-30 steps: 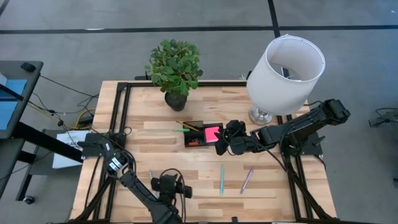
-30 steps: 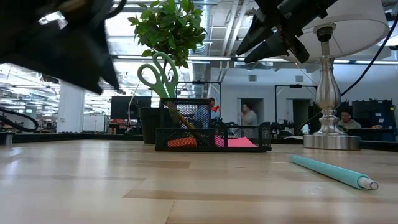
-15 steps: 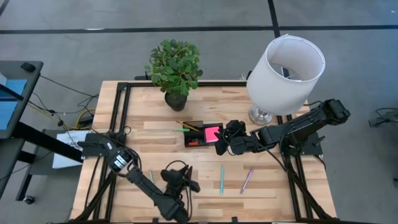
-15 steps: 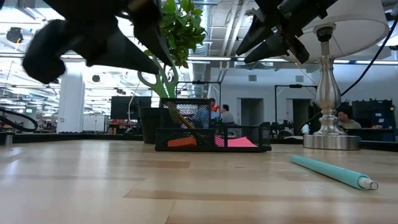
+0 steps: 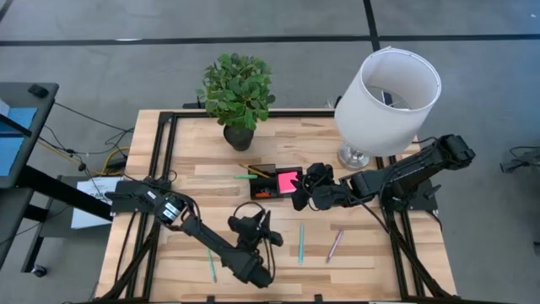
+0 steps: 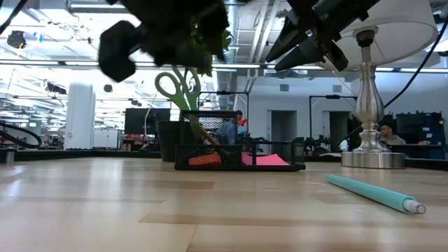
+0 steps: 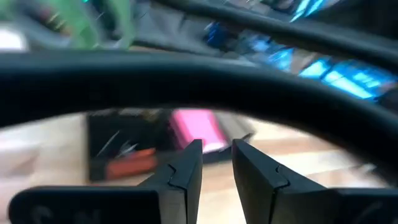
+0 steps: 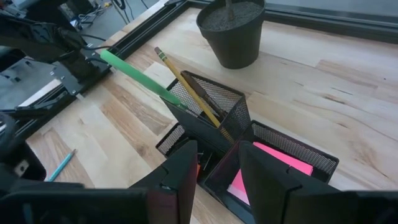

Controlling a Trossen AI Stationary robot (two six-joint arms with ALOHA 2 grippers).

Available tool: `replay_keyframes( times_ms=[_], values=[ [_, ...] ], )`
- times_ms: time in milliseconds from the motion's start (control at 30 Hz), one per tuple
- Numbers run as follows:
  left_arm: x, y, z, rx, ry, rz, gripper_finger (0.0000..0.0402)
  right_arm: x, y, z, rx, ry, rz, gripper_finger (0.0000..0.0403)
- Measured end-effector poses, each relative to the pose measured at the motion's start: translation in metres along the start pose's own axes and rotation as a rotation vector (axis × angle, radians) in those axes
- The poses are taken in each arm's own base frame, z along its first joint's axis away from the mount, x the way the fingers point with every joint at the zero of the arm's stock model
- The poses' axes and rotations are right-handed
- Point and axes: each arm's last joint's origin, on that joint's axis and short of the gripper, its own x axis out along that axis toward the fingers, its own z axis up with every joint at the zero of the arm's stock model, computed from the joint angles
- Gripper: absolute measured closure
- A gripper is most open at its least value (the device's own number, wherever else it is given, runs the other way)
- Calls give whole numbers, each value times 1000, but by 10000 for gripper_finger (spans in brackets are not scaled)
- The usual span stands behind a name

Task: Pick and place office supplies into organizer
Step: Put the blue pen into the black desk organizer

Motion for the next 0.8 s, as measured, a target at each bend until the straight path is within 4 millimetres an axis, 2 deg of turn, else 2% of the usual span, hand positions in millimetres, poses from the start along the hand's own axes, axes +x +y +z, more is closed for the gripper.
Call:
replay_keyframes(
  times_ms=[233,467,633,800],
  values=[
    [-10,-13,11,-52,-150,-199,322,0,0,0,0,0,0,290],
    [-40,-25,29,73,-159,-256,322,0,0,0,0,0,0,290],
    [-75,-29,60,264,-165,-301,322,0,0,0,0,0,0,290],
    [-115,-23,96,652,-188,-347,322,0,0,0,0,0,0,290]
  ],
)
